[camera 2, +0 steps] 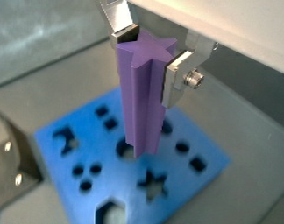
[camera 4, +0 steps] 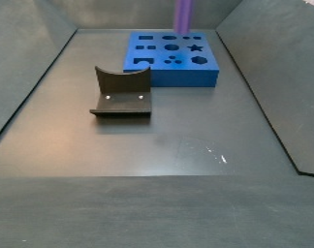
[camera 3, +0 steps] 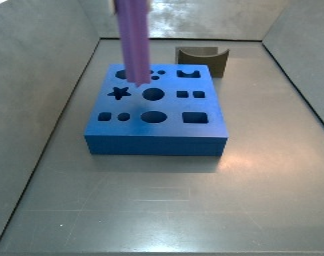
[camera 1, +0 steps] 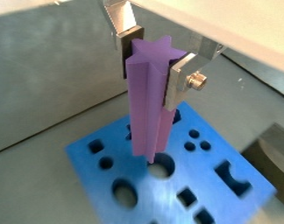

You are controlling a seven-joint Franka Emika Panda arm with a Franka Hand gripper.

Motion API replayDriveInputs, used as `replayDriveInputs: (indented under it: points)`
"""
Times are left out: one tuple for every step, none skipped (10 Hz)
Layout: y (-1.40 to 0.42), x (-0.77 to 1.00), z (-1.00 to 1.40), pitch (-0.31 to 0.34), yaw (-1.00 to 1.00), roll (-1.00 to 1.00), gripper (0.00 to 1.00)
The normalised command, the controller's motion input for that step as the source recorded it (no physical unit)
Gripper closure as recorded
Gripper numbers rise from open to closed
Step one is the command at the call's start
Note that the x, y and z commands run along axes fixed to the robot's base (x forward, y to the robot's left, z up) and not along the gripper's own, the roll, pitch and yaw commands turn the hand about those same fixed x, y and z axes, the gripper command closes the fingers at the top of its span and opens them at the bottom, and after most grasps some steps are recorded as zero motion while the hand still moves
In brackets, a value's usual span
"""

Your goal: Insert the star object.

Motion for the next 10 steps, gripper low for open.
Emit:
replayDriveInputs:
  points:
    - [0.52,-0.40,-0.52,-0.056,0.00,-0.05,1.00]
    - [0.28,-0.28,-0.43,-0.011,0.00,-0.04,1.00]
    - [0.09,-0.27,-0.29,0.000,-0.07,-0.09,1.00]
    - [-0.06,-0.05,-0.14,0.000,0.05,-0.07,1.00]
    - [-0.21,-0.10,-0.07,0.000,0.08,-0.02,1.00]
    - [-0.29,-0.04,-0.08,0.000,0.15,-0.01,1.00]
    - [-0.23,-0.18,-0.08,-0.003,0.05,-0.04,1.00]
    - [-0.07,-0.32,-0.13,-0.043,0.00,-0.09,1.00]
    - [0.00,-0.35,-0.07,-0.043,0.00,-0.18,1.00]
    - [0.00,-0.23,-0.09,-0.043,0.00,-0.18,1.00]
